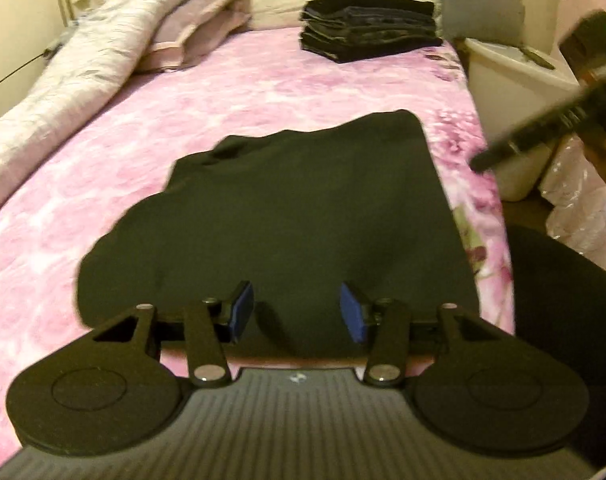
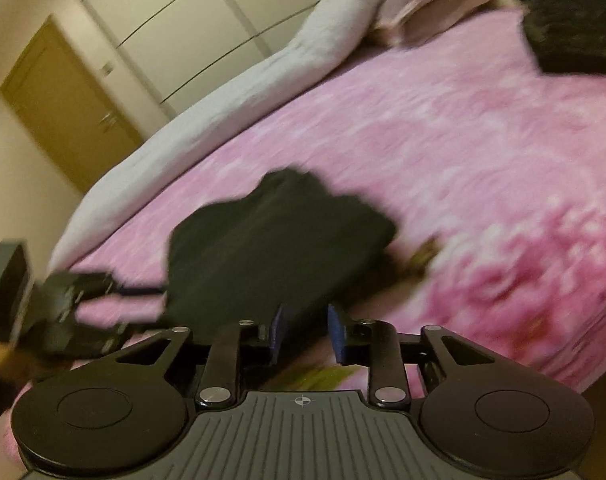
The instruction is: Fold clothes
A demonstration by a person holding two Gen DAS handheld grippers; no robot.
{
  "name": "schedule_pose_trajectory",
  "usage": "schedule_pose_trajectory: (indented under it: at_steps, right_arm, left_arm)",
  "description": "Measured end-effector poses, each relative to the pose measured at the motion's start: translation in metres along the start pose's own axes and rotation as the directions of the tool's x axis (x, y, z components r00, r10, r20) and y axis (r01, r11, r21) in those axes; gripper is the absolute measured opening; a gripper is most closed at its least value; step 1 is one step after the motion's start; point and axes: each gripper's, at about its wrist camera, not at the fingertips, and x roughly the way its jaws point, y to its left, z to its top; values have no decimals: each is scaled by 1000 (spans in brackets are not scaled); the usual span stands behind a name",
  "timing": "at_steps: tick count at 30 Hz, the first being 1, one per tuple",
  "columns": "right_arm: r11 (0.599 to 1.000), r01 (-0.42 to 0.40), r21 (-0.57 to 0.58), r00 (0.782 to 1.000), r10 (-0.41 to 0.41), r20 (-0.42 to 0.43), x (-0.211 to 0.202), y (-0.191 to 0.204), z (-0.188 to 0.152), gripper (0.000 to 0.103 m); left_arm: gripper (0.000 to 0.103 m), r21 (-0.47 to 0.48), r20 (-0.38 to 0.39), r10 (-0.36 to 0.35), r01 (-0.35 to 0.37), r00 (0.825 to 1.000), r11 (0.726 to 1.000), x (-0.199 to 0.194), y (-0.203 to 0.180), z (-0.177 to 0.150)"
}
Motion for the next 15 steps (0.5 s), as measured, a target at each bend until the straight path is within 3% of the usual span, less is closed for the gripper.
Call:
schedule_pose_trajectory:
  at_steps: [5, 11, 13, 15]
  right_arm:
    - [997, -75, -18, 993, 73, -93, 30, 26, -22, 35]
    - [991, -111, -68, 982, 99, -164, 55, 46, -25, 35]
    - [991, -103, -85, 978, 85, -188, 63, 45, -25, 35]
    - [994, -89, -69, 975, 73, -210, 70, 38, -25, 35]
  left_arm:
    - [44, -7, 2, 41, -41, 999, 999, -5, 19, -6]
    - [44, -69, -5, -33, 33, 999, 997, 24, 51, -8]
    - [57, -97, -9, -48, 47, 999, 994, 39, 62, -12]
    - [62, -132, 0, -60, 60, 998, 990, 51, 73, -17]
